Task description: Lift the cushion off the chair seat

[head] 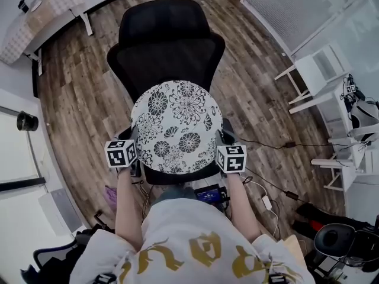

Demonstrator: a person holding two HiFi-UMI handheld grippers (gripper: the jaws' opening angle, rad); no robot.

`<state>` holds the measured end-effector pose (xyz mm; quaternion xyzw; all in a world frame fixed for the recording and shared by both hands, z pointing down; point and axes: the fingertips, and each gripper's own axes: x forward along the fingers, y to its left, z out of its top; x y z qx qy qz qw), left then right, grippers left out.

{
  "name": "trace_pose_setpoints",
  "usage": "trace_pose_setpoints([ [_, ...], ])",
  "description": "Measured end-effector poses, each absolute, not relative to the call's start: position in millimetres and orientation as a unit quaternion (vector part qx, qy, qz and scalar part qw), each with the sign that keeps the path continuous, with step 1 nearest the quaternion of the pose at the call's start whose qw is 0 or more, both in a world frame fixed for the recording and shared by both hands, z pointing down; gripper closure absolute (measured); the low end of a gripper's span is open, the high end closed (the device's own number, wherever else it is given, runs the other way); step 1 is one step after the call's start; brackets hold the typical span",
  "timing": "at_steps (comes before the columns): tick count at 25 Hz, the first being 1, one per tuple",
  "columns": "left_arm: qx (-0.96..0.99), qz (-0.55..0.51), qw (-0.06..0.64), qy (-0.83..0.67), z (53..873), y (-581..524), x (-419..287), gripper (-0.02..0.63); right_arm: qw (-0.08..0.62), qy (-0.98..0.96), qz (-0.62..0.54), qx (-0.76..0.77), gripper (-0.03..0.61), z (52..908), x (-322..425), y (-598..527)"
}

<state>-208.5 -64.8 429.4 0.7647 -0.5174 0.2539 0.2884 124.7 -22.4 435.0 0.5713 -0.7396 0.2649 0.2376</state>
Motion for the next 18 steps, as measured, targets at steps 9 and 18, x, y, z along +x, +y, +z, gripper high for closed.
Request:
trace_pose_setpoints([
  [9, 0.760, 0.253, 0.283, -0.528, 423, -59, -208, 0.583, 0.225, -0.745, 0.270, 0.567, 0.554, 431, 126, -17],
  [18, 0.758, 0.241, 0.276, -0.539, 414, -50, -213, 0.583, 0.225, -0.755, 0.225, 0.573, 0.557, 409, 123, -16],
])
